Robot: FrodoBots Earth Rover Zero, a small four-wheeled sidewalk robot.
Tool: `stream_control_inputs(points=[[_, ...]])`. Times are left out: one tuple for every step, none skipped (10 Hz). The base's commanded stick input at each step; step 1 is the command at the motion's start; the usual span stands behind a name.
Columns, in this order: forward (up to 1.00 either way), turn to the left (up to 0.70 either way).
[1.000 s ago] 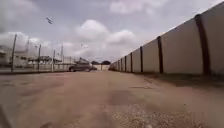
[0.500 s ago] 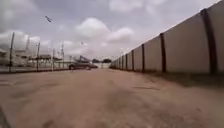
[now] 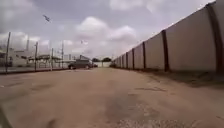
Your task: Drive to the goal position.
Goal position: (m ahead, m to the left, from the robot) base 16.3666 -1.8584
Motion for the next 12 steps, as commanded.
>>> stream_control_inputs(points=[[0.70, 0.00], [0.70, 0.00], [0.70, 0.00], [0.70, 0.00], [0.70, 0.00], [0.70, 0.00], [0.70, 0.00], [0.70, 0.00], [0.70, 0.00], [0.70, 0.00], [0.70, 0.00], [0.70, 0.00]])
